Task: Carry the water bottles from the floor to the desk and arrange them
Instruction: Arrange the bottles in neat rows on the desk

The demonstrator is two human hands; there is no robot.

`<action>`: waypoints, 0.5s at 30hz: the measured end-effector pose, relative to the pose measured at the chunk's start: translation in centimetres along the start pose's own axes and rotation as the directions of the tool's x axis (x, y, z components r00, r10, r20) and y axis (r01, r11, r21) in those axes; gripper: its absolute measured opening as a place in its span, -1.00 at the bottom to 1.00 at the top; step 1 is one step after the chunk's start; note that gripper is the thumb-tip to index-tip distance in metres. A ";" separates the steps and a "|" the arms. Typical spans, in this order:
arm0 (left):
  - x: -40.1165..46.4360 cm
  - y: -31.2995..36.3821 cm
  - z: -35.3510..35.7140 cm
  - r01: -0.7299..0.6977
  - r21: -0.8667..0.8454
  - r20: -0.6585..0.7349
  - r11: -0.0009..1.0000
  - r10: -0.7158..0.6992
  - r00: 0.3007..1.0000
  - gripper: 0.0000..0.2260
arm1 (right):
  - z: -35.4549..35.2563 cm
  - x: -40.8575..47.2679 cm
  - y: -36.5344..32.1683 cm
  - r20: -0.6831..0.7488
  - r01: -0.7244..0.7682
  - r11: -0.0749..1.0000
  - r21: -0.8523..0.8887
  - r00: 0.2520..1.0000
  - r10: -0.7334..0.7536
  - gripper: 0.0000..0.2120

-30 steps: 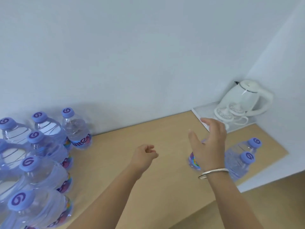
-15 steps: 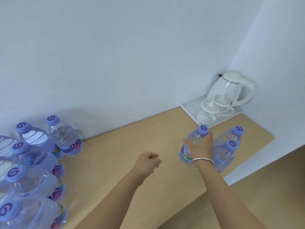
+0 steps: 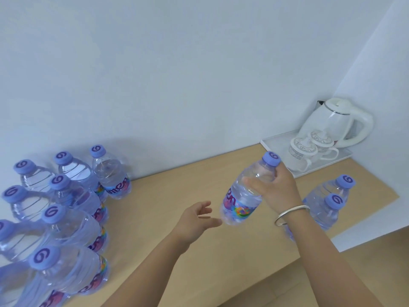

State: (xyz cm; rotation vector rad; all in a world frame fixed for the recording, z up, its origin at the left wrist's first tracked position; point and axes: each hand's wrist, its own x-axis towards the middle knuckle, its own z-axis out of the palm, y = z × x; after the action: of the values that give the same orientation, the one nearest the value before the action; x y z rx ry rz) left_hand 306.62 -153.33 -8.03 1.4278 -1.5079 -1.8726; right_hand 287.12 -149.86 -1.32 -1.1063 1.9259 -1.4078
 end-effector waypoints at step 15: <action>-7.5 -0.8 -6.3 -0.166 -0.444 0.205 0.881 0.280 0.938 -0.34 | 6.8 -2.3 -8.5 0.468 0.093 0.924 0.372 0.840 -0.273 -0.70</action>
State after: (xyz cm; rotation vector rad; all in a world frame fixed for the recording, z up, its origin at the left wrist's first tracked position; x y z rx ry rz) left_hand 315.47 -150.69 -4.65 0.7968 -1.2059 -2.1321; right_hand 296.34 -152.65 4.29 -1.3567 1.1752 -1.3020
